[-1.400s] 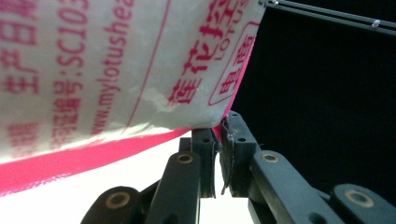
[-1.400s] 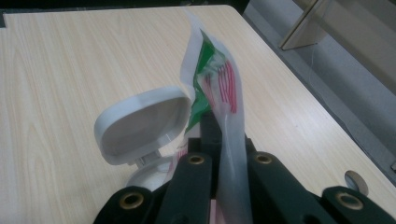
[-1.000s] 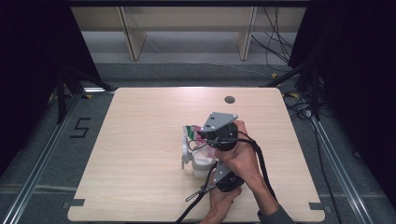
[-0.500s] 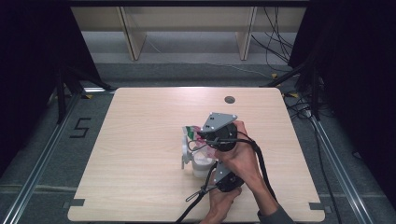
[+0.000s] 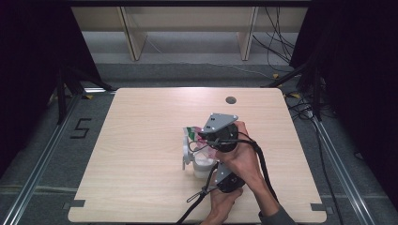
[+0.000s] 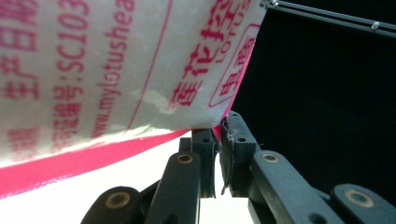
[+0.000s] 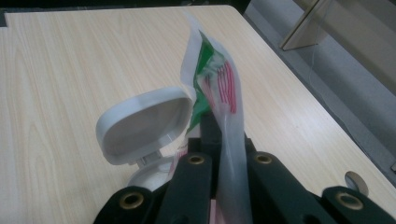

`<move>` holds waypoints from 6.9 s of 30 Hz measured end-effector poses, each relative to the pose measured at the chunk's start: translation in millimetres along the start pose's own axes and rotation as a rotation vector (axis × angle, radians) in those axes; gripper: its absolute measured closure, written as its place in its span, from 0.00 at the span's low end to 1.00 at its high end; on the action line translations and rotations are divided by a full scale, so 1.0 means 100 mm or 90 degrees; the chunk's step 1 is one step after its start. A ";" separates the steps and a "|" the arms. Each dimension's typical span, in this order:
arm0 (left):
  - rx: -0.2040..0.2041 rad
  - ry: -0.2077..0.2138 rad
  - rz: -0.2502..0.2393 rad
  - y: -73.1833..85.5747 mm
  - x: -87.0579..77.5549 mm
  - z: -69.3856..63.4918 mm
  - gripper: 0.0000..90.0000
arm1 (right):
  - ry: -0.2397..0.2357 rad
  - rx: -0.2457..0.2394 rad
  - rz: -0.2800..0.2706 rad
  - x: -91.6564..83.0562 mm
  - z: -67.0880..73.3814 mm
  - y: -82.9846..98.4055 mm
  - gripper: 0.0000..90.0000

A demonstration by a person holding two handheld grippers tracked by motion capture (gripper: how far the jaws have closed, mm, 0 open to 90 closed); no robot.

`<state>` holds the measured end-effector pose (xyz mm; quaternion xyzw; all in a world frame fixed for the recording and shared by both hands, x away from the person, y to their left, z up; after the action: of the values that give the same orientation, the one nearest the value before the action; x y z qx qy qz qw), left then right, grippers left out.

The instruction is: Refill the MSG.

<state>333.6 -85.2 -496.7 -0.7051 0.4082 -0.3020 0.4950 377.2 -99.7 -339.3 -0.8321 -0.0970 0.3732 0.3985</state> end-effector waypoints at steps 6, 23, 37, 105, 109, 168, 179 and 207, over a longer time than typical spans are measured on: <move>-0.020 0.007 -0.006 -0.01 0.00 -0.04 0.93 | -0.001 0.001 0.003 0.00 0.00 0.00 1.00; -0.017 0.006 -0.002 -0.01 0.00 -0.03 0.93 | 0.005 -0.005 0.011 0.00 0.03 -0.01 1.00; -0.017 0.007 -0.005 -0.01 0.00 -0.04 0.93 | 0.006 -0.005 0.007 0.00 0.02 -0.01 1.00; 0.010 0.015 0.072 0.21 -0.24 -0.01 0.83 | -0.037 0.113 -0.097 -0.34 -0.41 0.37 1.00; 0.032 0.010 0.083 0.21 -0.27 -0.01 0.78 | -0.034 0.138 -0.112 -0.38 -0.44 0.43 1.00; 0.133 -0.037 0.162 0.00 -1.37 0.15 0.45 | -0.072 0.374 -0.106 -0.37 -0.90 1.66 1.00; 0.119 -0.061 0.158 -0.02 -1.49 0.24 0.44 | -0.035 0.396 -0.071 -0.29 -1.09 1.91 1.00; 0.104 -0.100 0.151 -0.11 -1.65 0.40 0.42 | 0.014 0.378 0.012 0.05 -1.18 2.23 1.00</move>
<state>289.7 79.3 -503.1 -0.6307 0.4225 -0.2177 0.6135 432.7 -315.3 -458.4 -0.6840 0.0285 0.3800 0.6221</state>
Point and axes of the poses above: each handheld gripper's, and its own axes: x roughly forward along the jaws, y roughly out of its underside, z roughly to its left, the point moved 1 cm from there along x, roughly forward along the jaws, and after that the axes turned 12 degrees about y, right-handed, at the moved point
